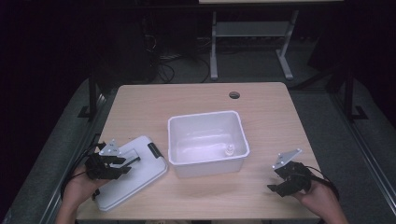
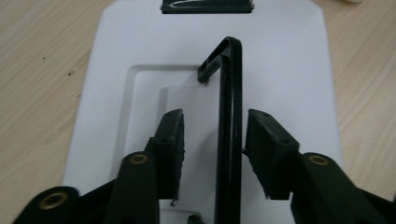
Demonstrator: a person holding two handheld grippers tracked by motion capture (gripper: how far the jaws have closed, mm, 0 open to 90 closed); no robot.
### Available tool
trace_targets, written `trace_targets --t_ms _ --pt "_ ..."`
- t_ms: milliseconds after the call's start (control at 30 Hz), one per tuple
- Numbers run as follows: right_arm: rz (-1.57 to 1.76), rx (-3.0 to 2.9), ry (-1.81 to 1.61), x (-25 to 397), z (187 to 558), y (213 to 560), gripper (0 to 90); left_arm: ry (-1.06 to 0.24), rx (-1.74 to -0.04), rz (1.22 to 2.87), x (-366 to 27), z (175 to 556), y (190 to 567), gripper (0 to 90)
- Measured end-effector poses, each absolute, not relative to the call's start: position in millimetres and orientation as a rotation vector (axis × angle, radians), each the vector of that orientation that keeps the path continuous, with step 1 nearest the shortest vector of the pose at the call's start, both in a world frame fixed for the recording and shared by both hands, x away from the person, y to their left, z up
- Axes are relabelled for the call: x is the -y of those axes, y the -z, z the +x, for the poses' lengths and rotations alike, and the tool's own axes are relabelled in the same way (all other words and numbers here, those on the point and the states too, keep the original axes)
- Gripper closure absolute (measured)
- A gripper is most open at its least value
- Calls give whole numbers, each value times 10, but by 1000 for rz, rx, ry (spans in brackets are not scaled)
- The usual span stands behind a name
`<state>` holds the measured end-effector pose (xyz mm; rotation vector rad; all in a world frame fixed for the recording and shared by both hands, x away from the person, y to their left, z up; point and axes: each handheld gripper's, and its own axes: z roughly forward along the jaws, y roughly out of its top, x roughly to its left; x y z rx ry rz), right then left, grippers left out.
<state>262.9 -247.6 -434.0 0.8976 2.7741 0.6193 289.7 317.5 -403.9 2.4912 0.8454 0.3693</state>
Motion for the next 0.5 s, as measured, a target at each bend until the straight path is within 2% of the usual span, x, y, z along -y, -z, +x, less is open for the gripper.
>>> trace_targets --t_ms 500 --pt "907 -2744 -668 2473 2588 4429 336 -355 -844 2554 -3197 3030 3974 695"
